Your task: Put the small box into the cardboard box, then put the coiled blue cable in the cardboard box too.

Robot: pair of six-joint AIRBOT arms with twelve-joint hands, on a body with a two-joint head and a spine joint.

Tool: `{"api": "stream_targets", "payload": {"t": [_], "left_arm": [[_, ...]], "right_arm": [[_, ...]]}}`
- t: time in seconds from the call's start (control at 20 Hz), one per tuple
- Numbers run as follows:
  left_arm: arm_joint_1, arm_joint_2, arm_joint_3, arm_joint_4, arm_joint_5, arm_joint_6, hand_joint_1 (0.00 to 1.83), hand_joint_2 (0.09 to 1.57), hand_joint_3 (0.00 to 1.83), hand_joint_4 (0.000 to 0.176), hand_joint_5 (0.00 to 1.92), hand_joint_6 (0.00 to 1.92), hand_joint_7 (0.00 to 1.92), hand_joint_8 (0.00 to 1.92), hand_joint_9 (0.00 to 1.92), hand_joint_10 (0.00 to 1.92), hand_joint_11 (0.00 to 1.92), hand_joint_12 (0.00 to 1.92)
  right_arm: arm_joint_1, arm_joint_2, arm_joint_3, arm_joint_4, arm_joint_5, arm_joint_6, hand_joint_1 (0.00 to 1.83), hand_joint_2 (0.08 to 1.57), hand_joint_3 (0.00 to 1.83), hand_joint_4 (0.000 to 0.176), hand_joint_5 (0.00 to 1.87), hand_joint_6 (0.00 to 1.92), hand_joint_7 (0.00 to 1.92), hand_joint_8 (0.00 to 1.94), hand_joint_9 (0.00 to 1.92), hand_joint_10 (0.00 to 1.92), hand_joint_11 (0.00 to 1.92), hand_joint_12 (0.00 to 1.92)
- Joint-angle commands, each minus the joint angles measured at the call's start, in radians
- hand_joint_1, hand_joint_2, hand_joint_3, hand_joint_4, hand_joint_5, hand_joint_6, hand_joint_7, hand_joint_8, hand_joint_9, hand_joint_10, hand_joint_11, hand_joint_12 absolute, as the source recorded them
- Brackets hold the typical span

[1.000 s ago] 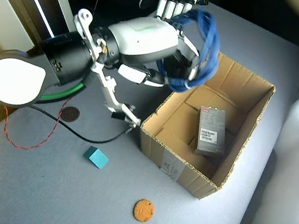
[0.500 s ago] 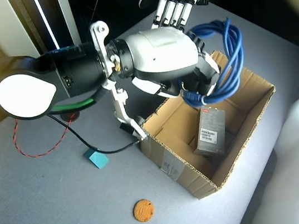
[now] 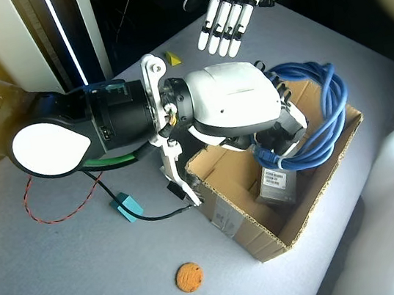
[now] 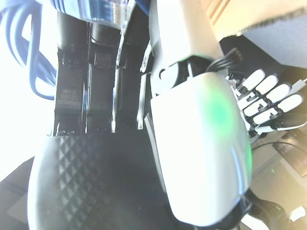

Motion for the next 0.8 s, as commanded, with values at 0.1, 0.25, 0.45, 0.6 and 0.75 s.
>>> {"api": "stream_targets", "payload": {"t": [0.1, 0.25, 0.45, 0.6, 0.75], "left_arm": [[-0.01, -0.001, -0.002, -0.035, -0.099, -0.002, 0.21, 1.16, 0.0, 0.0, 0.25, 0.0, 0.24, 0.0, 0.21, 0.0, 0.0, 0.47], [-0.01, -0.001, -0.003, -0.035, -0.099, -0.002, 0.22, 1.17, 0.0, 0.0, 0.22, 0.0, 0.21, 0.0, 0.18, 0.0, 0.0, 0.38], [-0.013, -0.002, -0.003, -0.033, -0.099, -0.002, 0.2, 1.17, 0.0, 0.0, 0.24, 0.0, 0.23, 0.0, 0.2, 0.0, 0.0, 0.42], [-0.013, -0.003, -0.002, -0.031, -0.099, -0.002, 0.21, 1.16, 0.0, 0.0, 0.24, 0.0, 0.23, 0.0, 0.2, 0.0, 0.0, 0.4], [-0.014, -0.003, -0.002, -0.033, -0.099, -0.002, 0.24, 1.17, 0.0, 0.0, 0.21, 0.0, 0.21, 0.0, 0.19, 0.0, 0.0, 0.38]], "right_arm": [[0.003, 0.008, 0.011, 0.03, 0.113, -0.006, 1.42, 1.06, 0.0, 0.0, 0.96, 0.9, 1.11, 0.74, 1.07, 0.97, 0.81, 1.22], [-0.001, 0.008, 0.016, 0.03, 0.115, -0.006, 1.41, 1.07, 0.0, 0.0, 0.97, 0.9, 1.08, 0.77, 1.05, 1.03, 0.78, 1.25], [-0.004, 0.008, 0.019, 0.03, 0.115, -0.006, 1.19, 1.16, 0.0, 0.0, 0.88, 1.11, 0.85, 0.53, 0.77, 0.76, 0.47, 1.23], [-0.005, 0.007, 0.019, 0.03, 0.115, -0.006, 1.24, 1.08, 0.0, 0.0, 0.69, 0.23, 0.75, 0.04, 0.66, 0.2, 0.2, 1.23], [-0.007, 0.007, 0.019, 0.03, 0.116, -0.006, 1.2, 0.98, 0.0, 0.0, 0.59, 0.0, 0.59, 0.0, 0.57, 0.03, 0.08, 1.15]]}}
